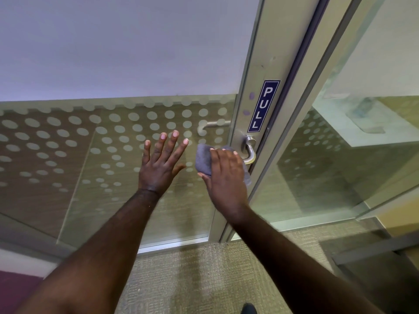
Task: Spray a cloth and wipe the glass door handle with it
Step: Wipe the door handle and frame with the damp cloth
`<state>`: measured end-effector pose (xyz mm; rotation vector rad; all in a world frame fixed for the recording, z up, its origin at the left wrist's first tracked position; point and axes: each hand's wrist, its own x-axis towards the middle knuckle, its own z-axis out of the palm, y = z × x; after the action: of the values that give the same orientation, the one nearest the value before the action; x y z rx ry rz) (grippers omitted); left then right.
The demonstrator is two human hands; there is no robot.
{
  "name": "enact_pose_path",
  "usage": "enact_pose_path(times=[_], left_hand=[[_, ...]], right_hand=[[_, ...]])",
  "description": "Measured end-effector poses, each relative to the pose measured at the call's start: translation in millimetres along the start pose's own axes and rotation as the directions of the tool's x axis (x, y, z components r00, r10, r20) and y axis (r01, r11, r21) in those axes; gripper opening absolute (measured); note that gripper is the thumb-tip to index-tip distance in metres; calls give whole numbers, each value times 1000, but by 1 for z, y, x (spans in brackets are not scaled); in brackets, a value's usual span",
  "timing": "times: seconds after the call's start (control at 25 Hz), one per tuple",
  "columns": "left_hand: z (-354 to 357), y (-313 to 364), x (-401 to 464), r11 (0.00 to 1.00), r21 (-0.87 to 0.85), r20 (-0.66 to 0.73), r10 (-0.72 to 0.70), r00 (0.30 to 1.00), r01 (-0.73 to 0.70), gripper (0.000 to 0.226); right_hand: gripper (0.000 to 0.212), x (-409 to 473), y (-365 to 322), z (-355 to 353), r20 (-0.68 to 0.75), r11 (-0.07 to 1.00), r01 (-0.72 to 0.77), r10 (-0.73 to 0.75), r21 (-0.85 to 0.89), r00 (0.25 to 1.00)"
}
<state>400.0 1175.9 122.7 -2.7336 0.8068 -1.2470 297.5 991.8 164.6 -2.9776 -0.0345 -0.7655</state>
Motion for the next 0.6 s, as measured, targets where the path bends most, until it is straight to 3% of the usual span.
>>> enact_pose_path(times=[0.08, 0.2, 0.32, 0.44, 0.52, 0.6], left_hand=[[1, -1, -1, 1000, 8, 7, 2, 1000, -2, 90], [0, -1, -1, 1000, -4, 14, 1, 1000, 0, 90], [-1, 0, -1, 1000, 16, -1, -3, 1000, 3, 90], [0, 0, 0, 1000, 28, -14, 7, 1000, -6, 90], [-1, 0, 0, 1000, 29, -17, 9, 1000, -9, 93], [-1, 0, 2, 1000, 20, -12, 3, 1000, -2, 97]], right_hand=[[73, 3, -15, 6, -3, 999, 1, -1, -32, 1000], [62, -5, -11, 14, -58, 982, 164, -170, -98, 984], [56, -11, 16, 15, -141, 929, 346, -362, -130, 921], [53, -7, 42, 10, -135, 867, 493, -498, -71, 856], [54, -6, 58, 5, -127, 869, 494, -490, 0, 862], [58, -5, 72, -2, -93, 926, 364, -355, 100, 930]])
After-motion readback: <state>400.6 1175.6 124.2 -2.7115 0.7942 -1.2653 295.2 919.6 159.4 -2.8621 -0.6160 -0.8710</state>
